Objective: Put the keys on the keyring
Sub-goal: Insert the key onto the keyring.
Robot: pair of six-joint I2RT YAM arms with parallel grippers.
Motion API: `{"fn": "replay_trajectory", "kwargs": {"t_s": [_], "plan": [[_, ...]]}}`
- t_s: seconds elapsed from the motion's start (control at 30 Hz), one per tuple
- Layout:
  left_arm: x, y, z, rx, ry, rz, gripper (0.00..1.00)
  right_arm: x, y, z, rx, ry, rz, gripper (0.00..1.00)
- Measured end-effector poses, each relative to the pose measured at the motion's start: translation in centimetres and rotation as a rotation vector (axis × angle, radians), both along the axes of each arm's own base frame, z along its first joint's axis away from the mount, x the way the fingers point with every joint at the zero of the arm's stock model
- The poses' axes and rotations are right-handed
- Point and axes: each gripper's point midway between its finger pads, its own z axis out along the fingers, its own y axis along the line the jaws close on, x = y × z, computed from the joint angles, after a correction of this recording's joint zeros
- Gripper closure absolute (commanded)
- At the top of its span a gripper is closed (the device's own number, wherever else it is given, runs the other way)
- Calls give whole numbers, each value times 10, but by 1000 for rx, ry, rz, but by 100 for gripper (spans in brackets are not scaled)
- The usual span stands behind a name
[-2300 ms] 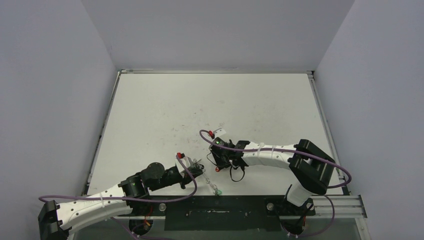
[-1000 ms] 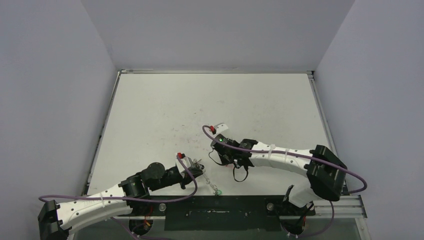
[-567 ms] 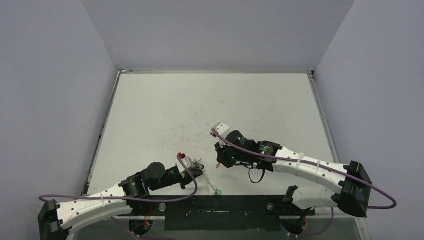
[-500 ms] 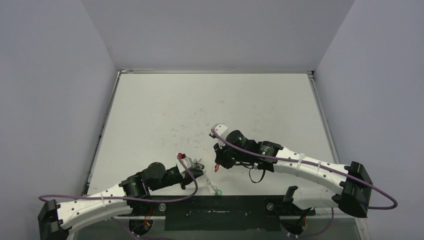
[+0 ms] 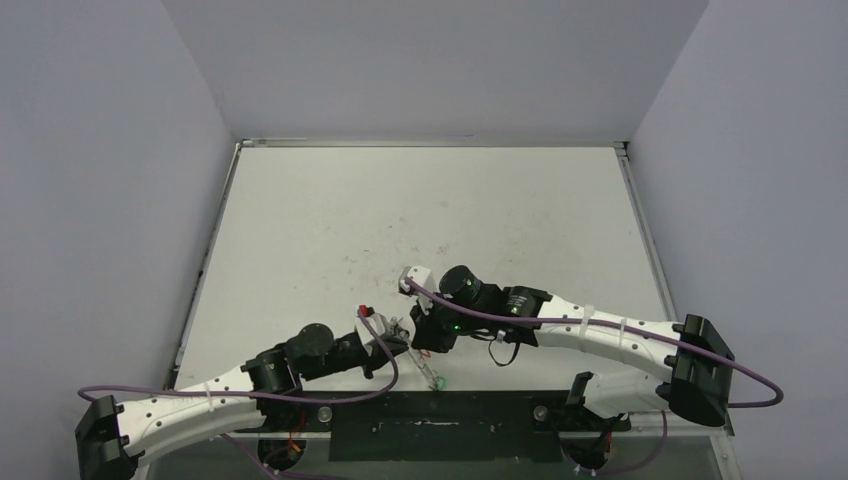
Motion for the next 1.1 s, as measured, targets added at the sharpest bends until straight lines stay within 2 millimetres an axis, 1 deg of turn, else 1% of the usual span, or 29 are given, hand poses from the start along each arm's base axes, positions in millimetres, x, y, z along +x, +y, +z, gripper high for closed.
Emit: {"fn": "replay_trajectory", "kwargs": {"t_s": [0.37,0.5,0.73,0.9,1.1], "plan": [[0,0,0,0,5,1,100,-6,2,1,7,-1,31,100],[0,0,0,0,5,1,100,-9,6,5,15,-9,40,100],[0,0,0,0,5,1,100,-3,9,10,21,-45,15,100],[0,0,0,0,5,2,100,2,9,9,11,-63,-9,100],[0,0,-1,2,5,4,100,2,13,6,-2,-69,-8,100]]}}
